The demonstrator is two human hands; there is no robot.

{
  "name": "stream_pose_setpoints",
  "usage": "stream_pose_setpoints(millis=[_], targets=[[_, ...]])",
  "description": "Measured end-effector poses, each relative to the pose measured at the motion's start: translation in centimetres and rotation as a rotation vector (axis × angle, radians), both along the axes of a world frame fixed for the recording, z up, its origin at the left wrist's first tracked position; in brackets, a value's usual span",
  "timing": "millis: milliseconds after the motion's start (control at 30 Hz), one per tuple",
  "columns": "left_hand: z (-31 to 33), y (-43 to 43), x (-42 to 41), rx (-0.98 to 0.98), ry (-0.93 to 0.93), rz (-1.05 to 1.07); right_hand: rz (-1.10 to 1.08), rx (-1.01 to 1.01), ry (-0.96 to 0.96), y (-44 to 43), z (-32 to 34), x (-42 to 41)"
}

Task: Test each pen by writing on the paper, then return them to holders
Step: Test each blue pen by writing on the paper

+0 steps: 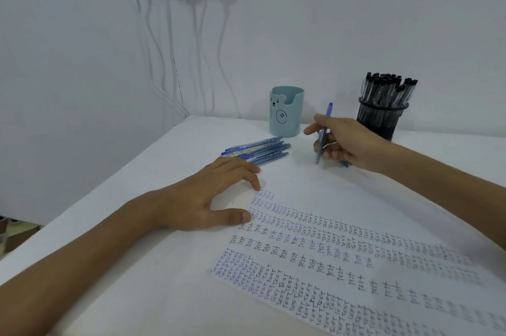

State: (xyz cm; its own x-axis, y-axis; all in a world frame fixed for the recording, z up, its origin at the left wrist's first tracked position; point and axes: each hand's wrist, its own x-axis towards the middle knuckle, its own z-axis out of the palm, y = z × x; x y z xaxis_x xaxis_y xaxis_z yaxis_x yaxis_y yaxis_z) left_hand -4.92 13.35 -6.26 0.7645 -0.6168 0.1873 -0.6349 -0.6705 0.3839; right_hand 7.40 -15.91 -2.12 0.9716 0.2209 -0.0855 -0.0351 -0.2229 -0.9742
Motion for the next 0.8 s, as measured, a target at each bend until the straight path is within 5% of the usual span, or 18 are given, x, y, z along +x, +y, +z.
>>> stream_pose_setpoints(millis=[167, 333, 667, 800], targets=[[0.0, 0.0, 0.0, 0.000, 0.004, 0.001, -0.091, -0.710, -0.418, -2.4, 0.0, 2.0], [0.0, 0.0, 0.0, -0.004, 0.010, 0.002, -0.128, -1.037, -0.523, -3.9, -0.7, 3.5], [-0.1, 0.0, 0.1, 0.000, 0.009, -0.002, -0.213, -1.171, -0.648, -3.1, -1.3, 2.6], [-0.1, 0.1, 0.1, 0.003, 0.006, -0.004, -0.130, -1.048, -0.836, -1.6, -1.5, 1.5]])
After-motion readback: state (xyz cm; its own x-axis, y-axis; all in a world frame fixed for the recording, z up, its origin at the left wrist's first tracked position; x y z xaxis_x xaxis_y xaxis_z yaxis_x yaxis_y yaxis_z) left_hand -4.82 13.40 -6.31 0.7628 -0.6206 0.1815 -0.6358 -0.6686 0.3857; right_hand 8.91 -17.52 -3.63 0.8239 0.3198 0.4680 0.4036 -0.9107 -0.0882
